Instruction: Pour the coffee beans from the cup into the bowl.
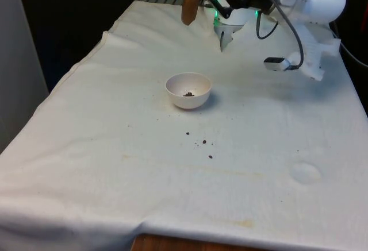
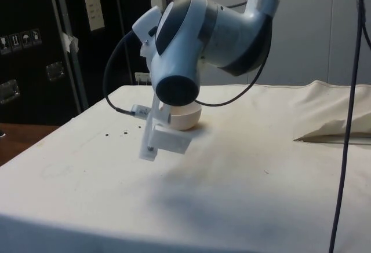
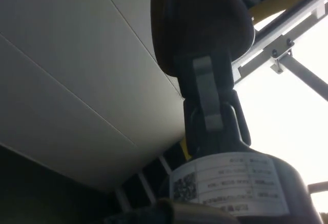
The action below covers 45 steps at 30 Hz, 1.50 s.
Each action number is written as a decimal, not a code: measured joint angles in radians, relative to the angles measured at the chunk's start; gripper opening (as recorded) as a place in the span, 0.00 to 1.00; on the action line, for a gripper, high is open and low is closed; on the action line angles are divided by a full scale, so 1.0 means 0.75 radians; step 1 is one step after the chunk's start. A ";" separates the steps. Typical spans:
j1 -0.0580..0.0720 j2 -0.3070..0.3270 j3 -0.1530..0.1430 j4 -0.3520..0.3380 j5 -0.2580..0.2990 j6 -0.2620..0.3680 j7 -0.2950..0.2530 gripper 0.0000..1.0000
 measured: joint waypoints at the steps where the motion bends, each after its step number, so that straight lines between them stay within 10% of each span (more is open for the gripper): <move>1: -0.001 -0.001 -0.001 0.001 0.000 0.008 0.004 0.00; 45: -0.059 -0.088 -0.028 0.001 0.013 0.347 0.105 0.00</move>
